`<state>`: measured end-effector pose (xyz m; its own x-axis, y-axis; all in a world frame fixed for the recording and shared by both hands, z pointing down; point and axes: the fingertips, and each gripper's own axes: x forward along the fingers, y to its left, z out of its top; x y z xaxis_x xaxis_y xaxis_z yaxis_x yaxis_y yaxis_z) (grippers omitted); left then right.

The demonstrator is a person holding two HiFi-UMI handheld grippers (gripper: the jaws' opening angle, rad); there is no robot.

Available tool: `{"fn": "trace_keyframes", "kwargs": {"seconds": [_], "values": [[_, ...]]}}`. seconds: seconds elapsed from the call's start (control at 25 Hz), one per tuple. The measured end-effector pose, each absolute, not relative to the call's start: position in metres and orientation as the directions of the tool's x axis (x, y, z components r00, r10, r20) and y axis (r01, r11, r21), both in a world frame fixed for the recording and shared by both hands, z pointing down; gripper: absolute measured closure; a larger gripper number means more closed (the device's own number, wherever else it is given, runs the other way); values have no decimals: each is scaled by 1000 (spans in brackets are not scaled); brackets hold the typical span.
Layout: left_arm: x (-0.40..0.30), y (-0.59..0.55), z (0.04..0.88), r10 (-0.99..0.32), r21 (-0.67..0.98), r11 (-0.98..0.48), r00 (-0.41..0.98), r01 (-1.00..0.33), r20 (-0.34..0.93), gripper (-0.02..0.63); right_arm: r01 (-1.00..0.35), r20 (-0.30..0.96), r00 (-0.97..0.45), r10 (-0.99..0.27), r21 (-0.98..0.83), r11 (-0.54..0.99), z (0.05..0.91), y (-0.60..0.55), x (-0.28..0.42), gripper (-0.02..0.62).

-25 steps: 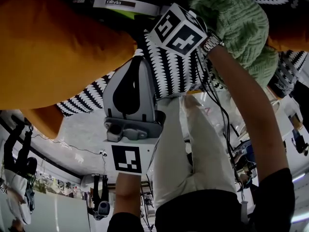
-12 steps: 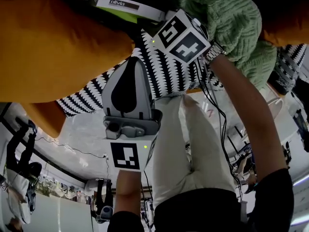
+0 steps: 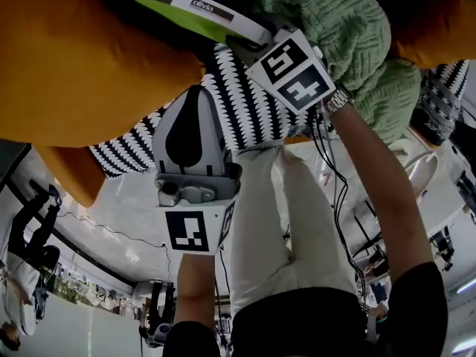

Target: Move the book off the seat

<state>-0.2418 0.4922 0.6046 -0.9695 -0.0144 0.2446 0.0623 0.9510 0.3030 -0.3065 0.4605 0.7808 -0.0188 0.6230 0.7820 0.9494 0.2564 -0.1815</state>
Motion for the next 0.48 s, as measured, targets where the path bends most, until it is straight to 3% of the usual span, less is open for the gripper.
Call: {"fn": "trace_keyframes", "kwargs": {"seconds": [0.48], "values": [[-249,452,600,-35,315,948,-975,37,219,597,857,712,-75,699,-312,410,756,411,-293,446]]}}
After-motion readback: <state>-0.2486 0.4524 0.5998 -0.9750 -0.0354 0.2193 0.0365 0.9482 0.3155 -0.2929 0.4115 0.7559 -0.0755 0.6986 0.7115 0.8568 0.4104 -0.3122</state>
